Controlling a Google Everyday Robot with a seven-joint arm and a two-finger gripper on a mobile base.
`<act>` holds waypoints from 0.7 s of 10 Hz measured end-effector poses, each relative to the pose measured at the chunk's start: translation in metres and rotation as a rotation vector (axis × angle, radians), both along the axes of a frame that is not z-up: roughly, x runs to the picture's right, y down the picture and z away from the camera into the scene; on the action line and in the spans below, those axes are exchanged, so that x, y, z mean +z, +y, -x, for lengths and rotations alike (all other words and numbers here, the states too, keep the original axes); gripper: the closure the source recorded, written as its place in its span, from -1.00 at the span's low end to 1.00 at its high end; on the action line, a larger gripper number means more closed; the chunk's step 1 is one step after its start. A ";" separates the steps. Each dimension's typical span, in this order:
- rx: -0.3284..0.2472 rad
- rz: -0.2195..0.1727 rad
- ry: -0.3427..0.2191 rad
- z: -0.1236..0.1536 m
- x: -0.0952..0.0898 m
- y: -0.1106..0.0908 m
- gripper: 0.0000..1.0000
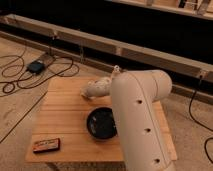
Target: Wipe the white sponge on the table
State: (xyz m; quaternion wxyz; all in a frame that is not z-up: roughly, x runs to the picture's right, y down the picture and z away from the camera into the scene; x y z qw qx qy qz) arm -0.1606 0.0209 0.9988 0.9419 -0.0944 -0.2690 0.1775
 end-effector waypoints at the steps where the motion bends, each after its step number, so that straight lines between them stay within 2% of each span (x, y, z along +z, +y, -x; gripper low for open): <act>1: -0.011 -0.008 -0.016 0.013 0.001 -0.002 1.00; 5: -0.043 -0.025 -0.104 0.070 -0.001 -0.002 1.00; 7: -0.055 -0.023 -0.164 0.100 -0.006 0.005 1.00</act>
